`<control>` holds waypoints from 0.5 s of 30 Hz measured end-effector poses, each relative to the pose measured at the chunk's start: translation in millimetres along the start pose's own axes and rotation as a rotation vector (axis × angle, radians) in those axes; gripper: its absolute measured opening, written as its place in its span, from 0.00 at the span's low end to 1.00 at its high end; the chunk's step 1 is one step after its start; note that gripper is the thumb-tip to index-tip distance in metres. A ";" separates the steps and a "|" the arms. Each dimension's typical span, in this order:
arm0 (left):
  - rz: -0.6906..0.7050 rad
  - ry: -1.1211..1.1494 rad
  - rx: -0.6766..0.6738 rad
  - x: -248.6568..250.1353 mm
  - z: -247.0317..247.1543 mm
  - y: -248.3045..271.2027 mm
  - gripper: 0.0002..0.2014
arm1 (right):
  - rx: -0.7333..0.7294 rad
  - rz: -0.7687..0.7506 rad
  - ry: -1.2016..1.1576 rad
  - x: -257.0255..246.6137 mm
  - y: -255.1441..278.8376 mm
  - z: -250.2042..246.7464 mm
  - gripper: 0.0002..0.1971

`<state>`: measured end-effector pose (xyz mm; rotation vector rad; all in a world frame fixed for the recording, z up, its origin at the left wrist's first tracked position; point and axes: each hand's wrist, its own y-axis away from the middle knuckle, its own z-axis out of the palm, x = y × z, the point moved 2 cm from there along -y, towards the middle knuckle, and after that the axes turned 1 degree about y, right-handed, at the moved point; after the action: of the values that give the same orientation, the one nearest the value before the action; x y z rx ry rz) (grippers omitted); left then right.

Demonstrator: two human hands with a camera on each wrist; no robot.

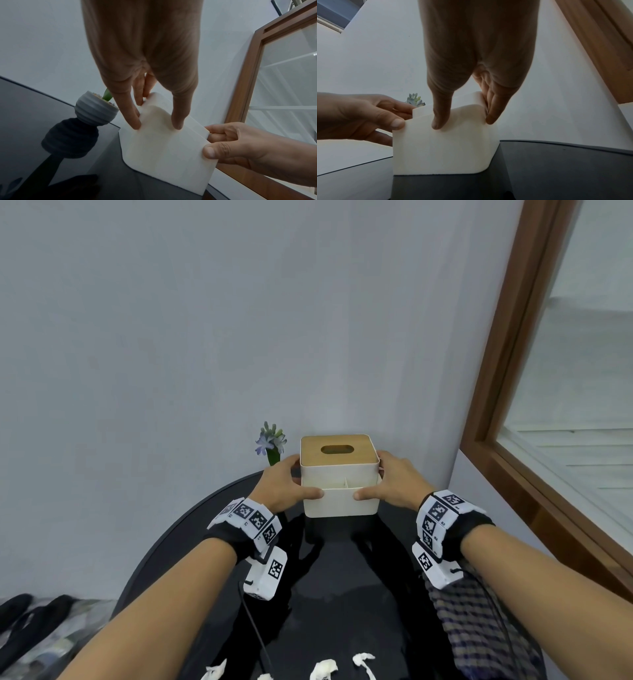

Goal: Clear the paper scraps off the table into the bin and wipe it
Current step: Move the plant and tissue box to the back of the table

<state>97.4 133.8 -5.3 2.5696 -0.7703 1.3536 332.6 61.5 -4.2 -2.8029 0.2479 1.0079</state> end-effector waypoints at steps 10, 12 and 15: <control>-0.008 -0.049 0.017 0.2 2.3 -5.3 0.34 | -0.022 0.015 0.003 0.1 -2.6 0.9 0.50; -0.015 -0.057 0.026 1.4 2.4 -4.9 0.34 | -0.025 0.022 -0.005 -0.5 -2.0 0.3 0.51; -0.025 -0.058 0.023 0.8 3.1 -4.2 0.34 | -0.025 0.028 -0.010 -0.2 -0.6 0.2 0.49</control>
<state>102.1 136.0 -6.0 2.6382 -0.7334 1.2937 332.4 62.2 -4.2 -2.8236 0.2760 1.0373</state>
